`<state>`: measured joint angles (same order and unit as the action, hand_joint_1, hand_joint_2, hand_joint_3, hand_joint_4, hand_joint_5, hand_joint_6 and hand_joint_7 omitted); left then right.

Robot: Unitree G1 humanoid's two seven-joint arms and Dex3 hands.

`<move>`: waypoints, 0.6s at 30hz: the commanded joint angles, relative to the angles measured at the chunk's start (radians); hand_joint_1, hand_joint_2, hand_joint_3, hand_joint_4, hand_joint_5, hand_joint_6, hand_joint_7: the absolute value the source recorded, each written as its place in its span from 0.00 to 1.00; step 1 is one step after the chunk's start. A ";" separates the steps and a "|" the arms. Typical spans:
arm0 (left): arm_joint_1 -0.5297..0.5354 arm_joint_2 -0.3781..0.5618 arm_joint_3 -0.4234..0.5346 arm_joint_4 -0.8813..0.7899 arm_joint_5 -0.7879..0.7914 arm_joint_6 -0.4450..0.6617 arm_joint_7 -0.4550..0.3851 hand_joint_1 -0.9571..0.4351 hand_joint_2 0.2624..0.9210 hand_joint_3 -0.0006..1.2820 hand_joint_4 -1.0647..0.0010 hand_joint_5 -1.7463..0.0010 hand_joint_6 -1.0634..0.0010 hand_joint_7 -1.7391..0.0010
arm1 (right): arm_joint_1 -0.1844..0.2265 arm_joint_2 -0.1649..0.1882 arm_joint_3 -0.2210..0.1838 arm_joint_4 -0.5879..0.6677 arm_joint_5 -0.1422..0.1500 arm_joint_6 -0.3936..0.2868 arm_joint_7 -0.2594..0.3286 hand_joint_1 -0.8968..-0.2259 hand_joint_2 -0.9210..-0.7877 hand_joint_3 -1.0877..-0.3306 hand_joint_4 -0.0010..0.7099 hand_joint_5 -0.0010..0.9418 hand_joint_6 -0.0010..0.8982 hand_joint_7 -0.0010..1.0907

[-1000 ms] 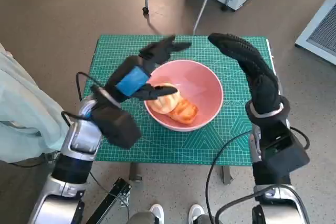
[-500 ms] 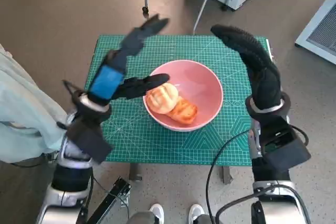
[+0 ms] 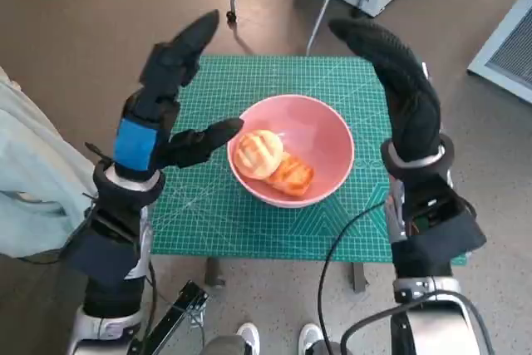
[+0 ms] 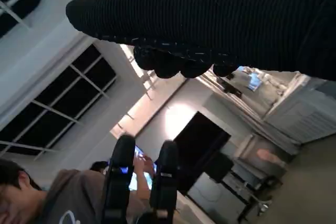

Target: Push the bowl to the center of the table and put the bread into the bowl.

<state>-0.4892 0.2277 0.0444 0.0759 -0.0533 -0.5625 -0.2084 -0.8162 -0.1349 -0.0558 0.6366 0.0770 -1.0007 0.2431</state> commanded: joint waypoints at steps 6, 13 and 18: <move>-0.025 -0.025 0.016 0.092 -0.028 -0.077 -0.002 0.37 1.00 0.19 0.75 1.00 0.82 0.82 | -0.008 0.033 0.025 -0.003 0.045 0.044 0.037 0.37 0.00 0.35 0.10 0.32 0.00 0.58; -0.040 -0.018 0.019 0.107 -0.046 -0.088 -0.017 0.38 1.00 0.18 0.74 1.00 0.79 0.86 | -0.002 0.038 0.034 -0.022 0.048 0.054 0.052 0.37 0.00 0.35 0.11 0.29 0.00 0.57; -0.050 -0.014 0.025 0.109 -0.065 -0.087 -0.032 0.39 1.00 0.18 0.74 1.00 0.78 0.87 | -0.001 0.035 0.036 -0.031 0.038 0.056 0.053 0.36 0.00 0.35 0.12 0.28 0.00 0.56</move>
<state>-0.5175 0.2083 0.0598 0.1827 -0.0982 -0.6374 -0.2286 -0.8248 -0.1033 -0.0259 0.6098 0.1161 -0.9579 0.2850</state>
